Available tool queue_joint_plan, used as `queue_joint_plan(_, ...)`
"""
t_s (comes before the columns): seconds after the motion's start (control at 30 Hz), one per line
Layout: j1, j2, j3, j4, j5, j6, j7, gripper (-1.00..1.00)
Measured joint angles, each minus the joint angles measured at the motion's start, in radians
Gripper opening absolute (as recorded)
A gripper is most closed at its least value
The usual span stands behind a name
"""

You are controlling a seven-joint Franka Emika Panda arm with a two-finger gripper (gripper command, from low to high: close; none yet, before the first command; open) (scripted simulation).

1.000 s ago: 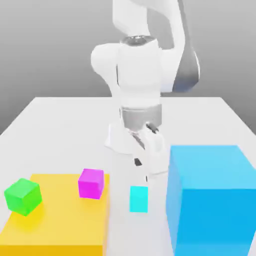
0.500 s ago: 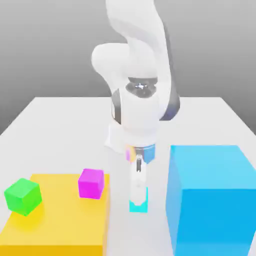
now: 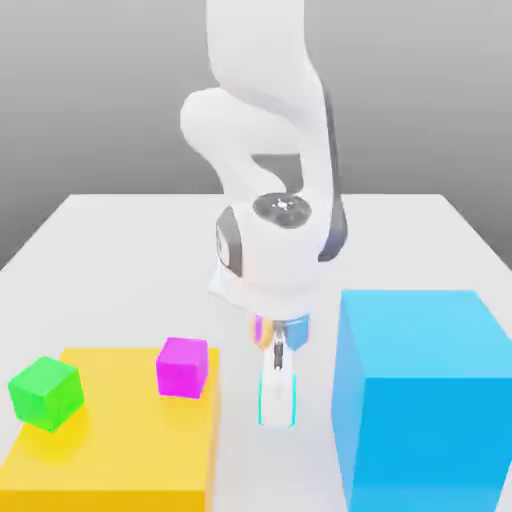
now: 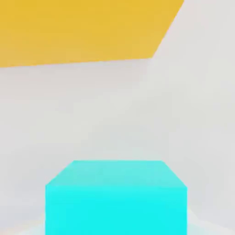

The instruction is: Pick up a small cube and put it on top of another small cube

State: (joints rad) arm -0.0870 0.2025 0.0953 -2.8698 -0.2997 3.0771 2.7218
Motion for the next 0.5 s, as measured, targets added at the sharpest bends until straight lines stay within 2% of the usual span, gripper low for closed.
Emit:
queue_joint_plan(0.23, -0.076, -0.15, 0.137, -0.031, 0.223, -0.116, -0.164, -1.0)
queue_joint_plan(0.5, 0.004, -0.287, 0.14, -0.034, 0.4, -0.228, -0.371, -1.0)
